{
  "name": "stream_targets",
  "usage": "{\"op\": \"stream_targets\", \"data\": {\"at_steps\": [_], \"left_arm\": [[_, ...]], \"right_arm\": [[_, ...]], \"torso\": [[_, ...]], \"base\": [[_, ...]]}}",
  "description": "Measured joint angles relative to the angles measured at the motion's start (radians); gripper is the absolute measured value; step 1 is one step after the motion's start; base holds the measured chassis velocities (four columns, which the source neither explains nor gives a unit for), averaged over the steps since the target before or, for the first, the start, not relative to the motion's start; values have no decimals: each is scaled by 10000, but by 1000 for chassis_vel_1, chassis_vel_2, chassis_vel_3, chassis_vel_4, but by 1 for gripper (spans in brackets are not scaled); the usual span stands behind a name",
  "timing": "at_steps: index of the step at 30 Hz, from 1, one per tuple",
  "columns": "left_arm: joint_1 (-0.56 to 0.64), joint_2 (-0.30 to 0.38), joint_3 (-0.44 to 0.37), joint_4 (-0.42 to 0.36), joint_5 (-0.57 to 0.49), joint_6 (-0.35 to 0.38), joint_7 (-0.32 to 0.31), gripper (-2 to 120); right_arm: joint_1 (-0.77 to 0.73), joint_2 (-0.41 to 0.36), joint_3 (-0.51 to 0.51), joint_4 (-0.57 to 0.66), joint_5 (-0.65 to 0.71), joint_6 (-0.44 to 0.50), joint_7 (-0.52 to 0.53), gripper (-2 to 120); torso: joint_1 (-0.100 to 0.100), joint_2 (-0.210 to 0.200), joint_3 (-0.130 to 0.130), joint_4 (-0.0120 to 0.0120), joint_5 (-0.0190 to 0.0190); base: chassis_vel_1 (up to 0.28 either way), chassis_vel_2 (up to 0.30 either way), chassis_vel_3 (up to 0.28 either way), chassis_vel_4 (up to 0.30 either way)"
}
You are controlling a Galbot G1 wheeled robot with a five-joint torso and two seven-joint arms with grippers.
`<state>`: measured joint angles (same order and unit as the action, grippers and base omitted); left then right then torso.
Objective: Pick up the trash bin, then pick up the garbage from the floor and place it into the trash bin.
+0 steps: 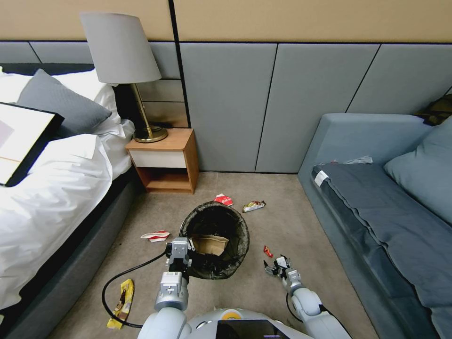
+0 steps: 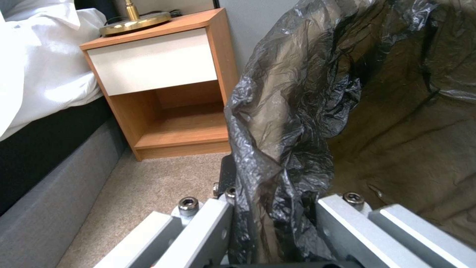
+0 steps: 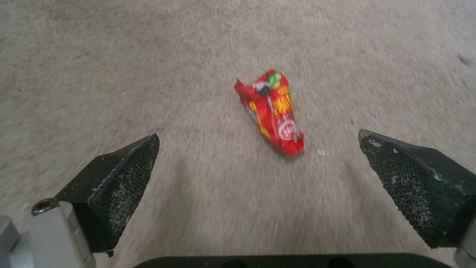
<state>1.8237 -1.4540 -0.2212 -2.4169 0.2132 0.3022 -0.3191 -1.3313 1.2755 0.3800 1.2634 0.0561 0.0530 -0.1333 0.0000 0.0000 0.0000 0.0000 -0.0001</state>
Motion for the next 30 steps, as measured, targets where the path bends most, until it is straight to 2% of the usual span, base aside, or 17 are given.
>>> {"op": "stream_targets", "data": {"at_steps": [14,30], "left_arm": [[74,-31,-50,-27,57,3,-29,1],[107,-31,-41,-15,68,-20,-75,1]], "right_arm": [[743,126,-47,-947,-202,423,-202,100],[1226,264,-29,-1630,-281,489,-322,100]], "torso": [[0,0,0,0,0],[0,0,0,0,2]], "base": [[0,0,0,0],[0,0,0,0]]}}
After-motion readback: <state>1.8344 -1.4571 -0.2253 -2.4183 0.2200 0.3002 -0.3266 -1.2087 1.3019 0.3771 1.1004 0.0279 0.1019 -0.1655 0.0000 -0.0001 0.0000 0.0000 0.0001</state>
